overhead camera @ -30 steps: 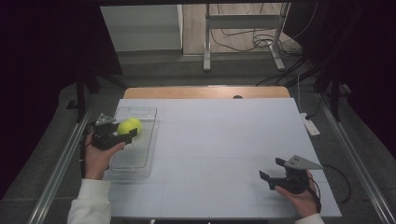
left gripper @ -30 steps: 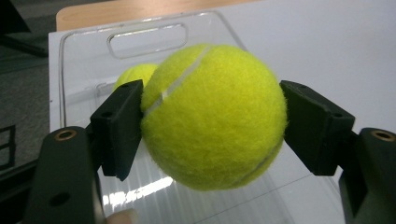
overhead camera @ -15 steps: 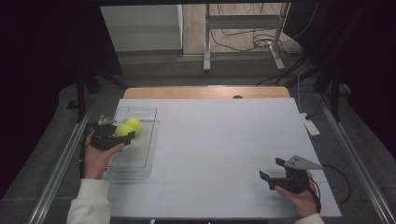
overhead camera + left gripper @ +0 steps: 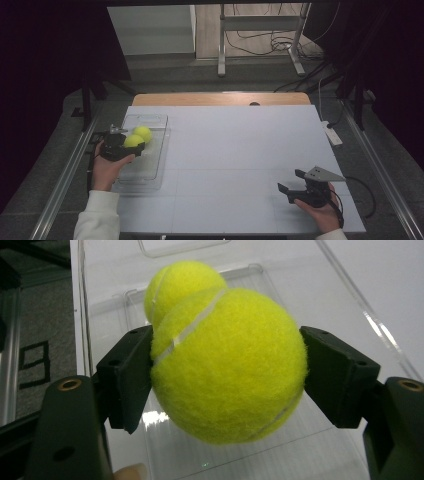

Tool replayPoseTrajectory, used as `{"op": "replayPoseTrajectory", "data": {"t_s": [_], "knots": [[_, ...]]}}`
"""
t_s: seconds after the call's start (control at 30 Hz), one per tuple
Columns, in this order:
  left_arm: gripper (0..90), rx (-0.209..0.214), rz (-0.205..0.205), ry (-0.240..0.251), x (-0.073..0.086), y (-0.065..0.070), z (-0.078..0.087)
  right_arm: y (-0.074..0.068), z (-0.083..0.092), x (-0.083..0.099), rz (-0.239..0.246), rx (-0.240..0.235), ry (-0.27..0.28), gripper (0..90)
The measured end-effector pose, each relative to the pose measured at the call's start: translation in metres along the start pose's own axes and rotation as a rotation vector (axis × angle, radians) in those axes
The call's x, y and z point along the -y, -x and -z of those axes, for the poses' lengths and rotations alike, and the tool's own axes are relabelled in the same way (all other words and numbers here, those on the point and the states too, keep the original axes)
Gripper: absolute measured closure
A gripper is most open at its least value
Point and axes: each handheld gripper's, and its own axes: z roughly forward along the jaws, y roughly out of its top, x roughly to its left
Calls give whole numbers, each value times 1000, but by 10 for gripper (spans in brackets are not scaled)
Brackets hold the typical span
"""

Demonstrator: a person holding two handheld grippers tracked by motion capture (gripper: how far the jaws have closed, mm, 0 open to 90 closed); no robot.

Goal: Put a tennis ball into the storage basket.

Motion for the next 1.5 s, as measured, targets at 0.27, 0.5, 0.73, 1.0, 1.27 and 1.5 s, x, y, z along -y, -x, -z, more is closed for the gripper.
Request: {"op": "replayPoseTrajectory", "data": {"t_s": [0.27,0.5,0.73,1.0,1.27,1.5], "knots": [[269,-10,5,-43,2,-3,-6,0,0,0,0,-1,0,137],[268,-6,-3,-70,3,-2,-10,0,0,0,-1,-1,1,137],[266,-10,-9,-85,3,-1,-12,1,1,0,0,-2,1,137],[264,-11,-9,-86,3,-1,-12,1,1,0,0,-1,1,137],[216,-24,-2,-64,2,0,-9,1,1,0,1,-1,1,137],[165,1,-11,-9,-3,5,3,1,1,0,2,-1,1,136]]}}
